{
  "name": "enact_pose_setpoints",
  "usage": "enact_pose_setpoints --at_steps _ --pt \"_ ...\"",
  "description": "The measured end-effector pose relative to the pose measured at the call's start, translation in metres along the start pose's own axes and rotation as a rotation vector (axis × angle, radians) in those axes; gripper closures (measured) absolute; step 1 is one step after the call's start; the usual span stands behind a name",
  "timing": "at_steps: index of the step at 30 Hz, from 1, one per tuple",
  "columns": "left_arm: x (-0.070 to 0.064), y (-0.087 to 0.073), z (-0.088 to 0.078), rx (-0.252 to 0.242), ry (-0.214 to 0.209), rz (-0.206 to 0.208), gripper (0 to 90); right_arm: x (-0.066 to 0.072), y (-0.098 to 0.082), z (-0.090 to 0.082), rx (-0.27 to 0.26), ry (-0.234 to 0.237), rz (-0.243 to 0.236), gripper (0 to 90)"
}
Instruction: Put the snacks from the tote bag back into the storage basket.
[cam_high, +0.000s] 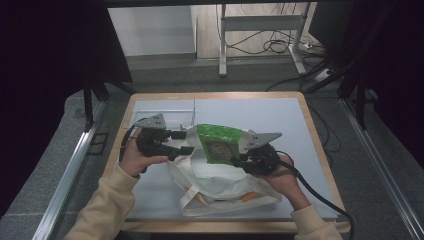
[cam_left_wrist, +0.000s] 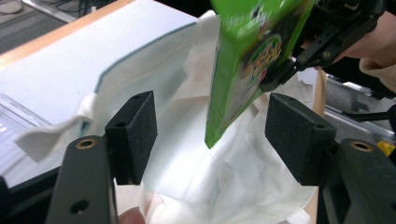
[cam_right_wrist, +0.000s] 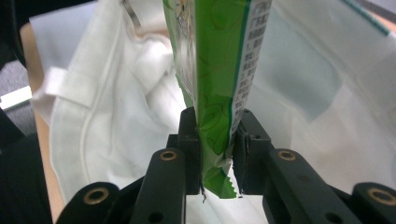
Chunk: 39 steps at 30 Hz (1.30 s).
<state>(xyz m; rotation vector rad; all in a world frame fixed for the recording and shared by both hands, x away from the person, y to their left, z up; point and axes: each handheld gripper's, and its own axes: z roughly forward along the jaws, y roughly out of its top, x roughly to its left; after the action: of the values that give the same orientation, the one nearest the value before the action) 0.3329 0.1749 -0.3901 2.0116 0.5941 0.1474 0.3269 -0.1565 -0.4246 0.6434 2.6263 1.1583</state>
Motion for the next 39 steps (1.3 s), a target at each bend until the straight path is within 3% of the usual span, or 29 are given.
enact_pose_setpoints --at_steps 6,19,25,30,39 --pt "0.002 0.016 0.004 0.035 -0.009 0.054 34.0 -0.001 0.000 0.006 0.063 -0.012 -0.023 74.5" --pt "0.002 0.031 0.025 0.164 -0.118 0.161 35.0 0.008 0.005 0.015 0.133 0.016 -0.083 74.5" --pt "-0.001 0.030 0.036 0.230 -0.169 0.187 43.2 0.009 0.006 0.015 0.135 0.032 -0.107 74.4" --pt "-0.004 0.029 0.041 0.256 -0.164 0.200 63.7 0.013 0.009 0.015 0.140 0.028 -0.122 74.3" --pt "-0.003 0.027 0.036 0.257 -0.157 0.196 71.5 0.012 0.008 0.017 0.124 0.056 -0.099 70.3"
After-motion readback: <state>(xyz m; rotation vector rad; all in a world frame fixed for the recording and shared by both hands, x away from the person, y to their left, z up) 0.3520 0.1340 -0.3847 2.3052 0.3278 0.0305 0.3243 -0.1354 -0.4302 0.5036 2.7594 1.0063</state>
